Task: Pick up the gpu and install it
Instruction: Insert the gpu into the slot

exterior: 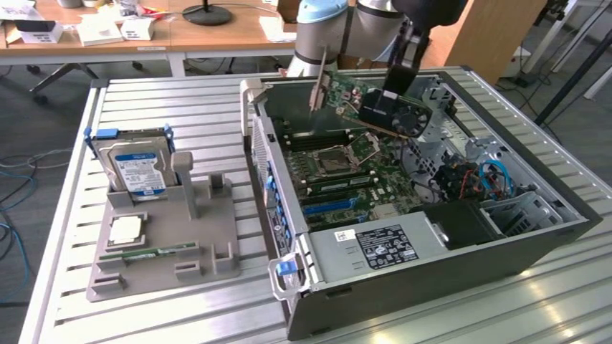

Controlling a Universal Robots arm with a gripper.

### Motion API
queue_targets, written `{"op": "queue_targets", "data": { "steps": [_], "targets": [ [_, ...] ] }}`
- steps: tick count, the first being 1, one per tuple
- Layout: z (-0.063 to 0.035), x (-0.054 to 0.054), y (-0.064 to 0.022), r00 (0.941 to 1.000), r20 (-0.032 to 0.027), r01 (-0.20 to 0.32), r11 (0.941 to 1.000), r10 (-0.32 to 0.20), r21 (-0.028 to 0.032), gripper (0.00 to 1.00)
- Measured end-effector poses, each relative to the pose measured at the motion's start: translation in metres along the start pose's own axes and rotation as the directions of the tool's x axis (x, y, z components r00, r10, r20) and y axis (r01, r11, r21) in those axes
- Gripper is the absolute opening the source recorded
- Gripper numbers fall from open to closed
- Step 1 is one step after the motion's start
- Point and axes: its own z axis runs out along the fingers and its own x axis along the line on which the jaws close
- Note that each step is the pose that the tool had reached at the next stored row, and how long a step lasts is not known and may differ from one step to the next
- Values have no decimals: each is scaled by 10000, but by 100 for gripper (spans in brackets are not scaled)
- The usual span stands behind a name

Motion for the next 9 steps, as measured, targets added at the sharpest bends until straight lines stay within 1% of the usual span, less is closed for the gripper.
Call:
{"op": "queue_targets", "data": {
  "steps": [2,5,9],
  "targets": [
    [4,0,0,9994,-17,359,9994,-359,-5,26],
    [10,0,-1,9960,-41,897,9960,-897,-14,26],
    [19,0,-1,9868,-73,1619,9868,-1620,-28,26]
  ]
}}
